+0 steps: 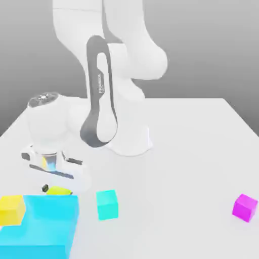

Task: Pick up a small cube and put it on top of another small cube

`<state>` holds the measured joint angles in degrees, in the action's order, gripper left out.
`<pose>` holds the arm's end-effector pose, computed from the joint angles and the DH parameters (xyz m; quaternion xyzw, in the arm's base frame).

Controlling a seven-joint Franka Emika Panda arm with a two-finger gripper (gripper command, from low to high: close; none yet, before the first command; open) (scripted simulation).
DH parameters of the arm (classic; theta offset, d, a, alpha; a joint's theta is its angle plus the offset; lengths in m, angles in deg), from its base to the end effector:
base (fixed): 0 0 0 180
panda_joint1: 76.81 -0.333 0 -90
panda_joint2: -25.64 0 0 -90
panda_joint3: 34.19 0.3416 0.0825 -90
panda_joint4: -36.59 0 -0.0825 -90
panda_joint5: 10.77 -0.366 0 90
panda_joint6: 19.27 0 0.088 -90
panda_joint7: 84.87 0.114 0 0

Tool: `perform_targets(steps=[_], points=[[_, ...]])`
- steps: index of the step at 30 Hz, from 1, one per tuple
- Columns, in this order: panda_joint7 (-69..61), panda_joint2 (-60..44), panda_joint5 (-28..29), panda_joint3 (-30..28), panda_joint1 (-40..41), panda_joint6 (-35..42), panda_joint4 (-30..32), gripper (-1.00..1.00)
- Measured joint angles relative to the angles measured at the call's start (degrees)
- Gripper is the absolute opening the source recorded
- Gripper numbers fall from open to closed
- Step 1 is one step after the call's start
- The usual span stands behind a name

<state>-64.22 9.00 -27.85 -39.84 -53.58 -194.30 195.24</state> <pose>0.3145 -0.2032 0.1652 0.8372 -0.5469 0.0004 0.0013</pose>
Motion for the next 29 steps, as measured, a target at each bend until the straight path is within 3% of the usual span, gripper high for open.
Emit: perform_targets(steps=[6, 12, 19, 26, 27, 29], points=[[0.96, 1.31, 1.30, -1.21, -0.89, 1.05, 0.28, -1.00], [10.10, 12.69, 13.56, -8.13, -4.80, 9.78, 2.76, -1.00], [21.71, 26.65, 18.03, 0.80, -14.84, 20.84, 5.59, -1.00], [22.08, 16.19, 16.67, 2.51, -16.59, 10.40, 5.54, -1.00], [21.96, 14.69, 16.48, 2.60, -16.55, 8.95, 5.49, 1.00], [21.96, 14.69, 16.49, 2.61, -16.53, 8.95, 5.49, 1.00]])
